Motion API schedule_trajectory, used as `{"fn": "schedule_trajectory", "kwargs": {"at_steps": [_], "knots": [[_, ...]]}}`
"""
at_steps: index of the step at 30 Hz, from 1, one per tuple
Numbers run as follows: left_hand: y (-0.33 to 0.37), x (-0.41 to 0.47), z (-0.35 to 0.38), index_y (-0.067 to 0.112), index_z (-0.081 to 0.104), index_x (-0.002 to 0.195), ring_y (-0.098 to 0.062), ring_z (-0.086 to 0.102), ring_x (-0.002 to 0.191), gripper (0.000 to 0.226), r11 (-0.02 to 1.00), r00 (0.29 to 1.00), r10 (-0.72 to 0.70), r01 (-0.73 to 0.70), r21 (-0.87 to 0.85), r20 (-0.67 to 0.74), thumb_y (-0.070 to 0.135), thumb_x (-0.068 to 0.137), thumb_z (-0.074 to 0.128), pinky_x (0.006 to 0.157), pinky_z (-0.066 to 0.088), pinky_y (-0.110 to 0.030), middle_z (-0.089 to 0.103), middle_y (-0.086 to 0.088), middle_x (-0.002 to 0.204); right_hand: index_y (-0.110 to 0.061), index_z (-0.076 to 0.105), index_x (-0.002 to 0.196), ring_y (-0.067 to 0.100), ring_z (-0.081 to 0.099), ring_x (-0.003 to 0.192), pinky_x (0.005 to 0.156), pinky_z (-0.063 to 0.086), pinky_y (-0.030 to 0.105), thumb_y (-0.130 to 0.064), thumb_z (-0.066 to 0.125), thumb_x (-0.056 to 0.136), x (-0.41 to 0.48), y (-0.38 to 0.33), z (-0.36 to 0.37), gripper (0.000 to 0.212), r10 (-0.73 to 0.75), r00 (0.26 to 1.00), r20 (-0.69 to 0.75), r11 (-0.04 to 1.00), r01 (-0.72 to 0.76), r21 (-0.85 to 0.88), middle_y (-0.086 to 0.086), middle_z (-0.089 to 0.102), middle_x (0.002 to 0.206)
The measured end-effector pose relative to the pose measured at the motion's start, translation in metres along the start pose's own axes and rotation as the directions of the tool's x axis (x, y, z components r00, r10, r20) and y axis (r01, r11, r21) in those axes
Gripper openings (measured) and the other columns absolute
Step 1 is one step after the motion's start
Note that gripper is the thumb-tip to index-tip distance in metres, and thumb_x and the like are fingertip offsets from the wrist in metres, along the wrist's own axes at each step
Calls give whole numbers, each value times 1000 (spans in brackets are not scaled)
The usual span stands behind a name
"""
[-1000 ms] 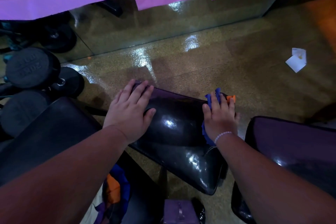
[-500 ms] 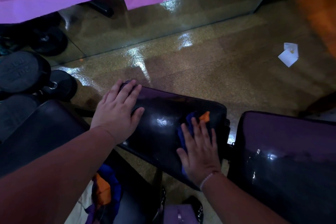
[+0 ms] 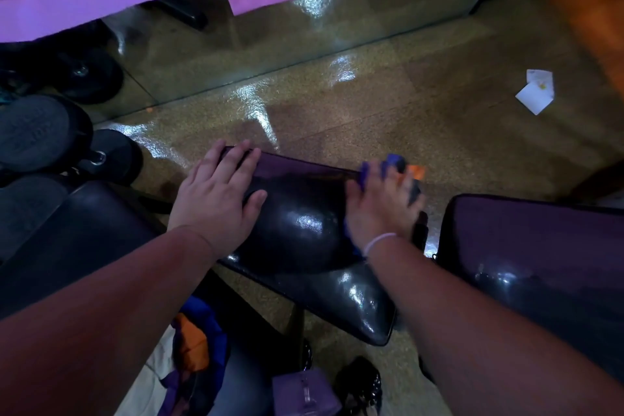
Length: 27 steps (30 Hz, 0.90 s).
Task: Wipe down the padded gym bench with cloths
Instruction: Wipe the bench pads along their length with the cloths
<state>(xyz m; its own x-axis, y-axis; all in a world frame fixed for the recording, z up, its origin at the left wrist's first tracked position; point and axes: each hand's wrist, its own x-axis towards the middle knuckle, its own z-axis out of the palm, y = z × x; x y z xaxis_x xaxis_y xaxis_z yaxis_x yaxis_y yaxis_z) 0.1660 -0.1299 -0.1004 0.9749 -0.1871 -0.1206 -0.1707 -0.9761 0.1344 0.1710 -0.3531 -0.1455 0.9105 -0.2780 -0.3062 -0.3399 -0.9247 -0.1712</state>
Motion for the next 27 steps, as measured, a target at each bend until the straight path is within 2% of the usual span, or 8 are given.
{"fn": "schedule_trajectory", "kwargs": {"at_steps": [3, 6, 9, 11, 16, 19, 23, 27], "knots": [[0, 1, 0, 20, 29, 141, -28, 19, 140, 63, 1000, 1000, 1, -1, -13, -1, 50, 86, 25, 107, 28, -49, 33, -2, 149, -23, 33, 143, 33, 25, 141, 108, 18, 63, -57, 30, 84, -47, -45, 8, 68, -329, 940, -87, 944, 326, -38, 7, 32, 153], [0, 0, -1, 19, 30, 141, -28, 19, 140, 64, 1000, 1000, 9, -9, -14, -1, 50, 86, 25, 107, 29, -49, 34, -2, 149, -24, 27, 145, 33, 18, 141, 107, 13, 63, -58, 33, 83, -94, -42, 23, 71, -569, 822, -19, 818, 563, -118, 8, 25, 155], [1, 0, -1, 18, 31, 140, -28, 19, 140, 63, 1000, 1000, 10, -10, -22, 1, 50, 86, 26, 106, 30, -50, 34, -3, 149, -29, 24, 146, 34, 12, 141, 107, 9, 64, -58, 37, 82, -116, -2, 42, 71, -754, 655, 49, 620, 735, -275, 6, 17, 154], [1, 0, -2, 18, 31, 140, -28, 20, 140, 63, 1000, 1000, 6, -6, -17, 0, 50, 86, 26, 106, 30, -50, 34, -3, 149, -32, 23, 146, 32, 20, 139, 106, 11, 64, -59, 45, 79, -122, 23, 51, 75, -785, 614, 87, 561, 763, -319, 5, 21, 152], [0, 0, -2, 19, 30, 141, -28, 18, 140, 64, 1000, 1000, -3, 3, -21, 5, 51, 85, 25, 107, 29, -50, 34, -3, 149, -31, 33, 139, 31, 12, 139, 109, 8, 57, -60, 43, 72, -138, 59, 57, 74, -539, 837, 94, 806, 545, -232, 8, 27, 147], [1, 0, -2, 20, 29, 141, -28, 17, 140, 65, 1000, 1000, -10, 10, -25, 5, 51, 85, 24, 108, 28, -50, 33, -2, 150, -27, 20, 147, 36, 20, 137, 110, 6, 51, -60, 40, 75, -143, 68, 56, 82, -338, 937, 92, 932, 347, -106, 12, 24, 148], [0, 0, -2, 18, 30, 141, -31, 20, 139, 65, 1000, 1000, 0, 0, -27, 10, 51, 85, 25, 109, 28, -51, 34, -4, 149, -26, -4, 149, 32, 6, 143, 113, 18, 46, -56, 35, 88, -130, 60, 50, 79, -25, 995, 99, 992, 12, 129, 15, 7, 157], [0, 0, -2, 17, 32, 140, -32, 22, 138, 64, 1000, 1000, 5, -5, -25, -4, 50, 85, 26, 108, 28, -50, 36, -5, 148, -24, -6, 149, 29, 1, 146, 116, 12, 40, -49, 33, 94, -80, 53, 27, 73, 178, 973, 146, 917, -218, 333, 14, -2, 158]]}}
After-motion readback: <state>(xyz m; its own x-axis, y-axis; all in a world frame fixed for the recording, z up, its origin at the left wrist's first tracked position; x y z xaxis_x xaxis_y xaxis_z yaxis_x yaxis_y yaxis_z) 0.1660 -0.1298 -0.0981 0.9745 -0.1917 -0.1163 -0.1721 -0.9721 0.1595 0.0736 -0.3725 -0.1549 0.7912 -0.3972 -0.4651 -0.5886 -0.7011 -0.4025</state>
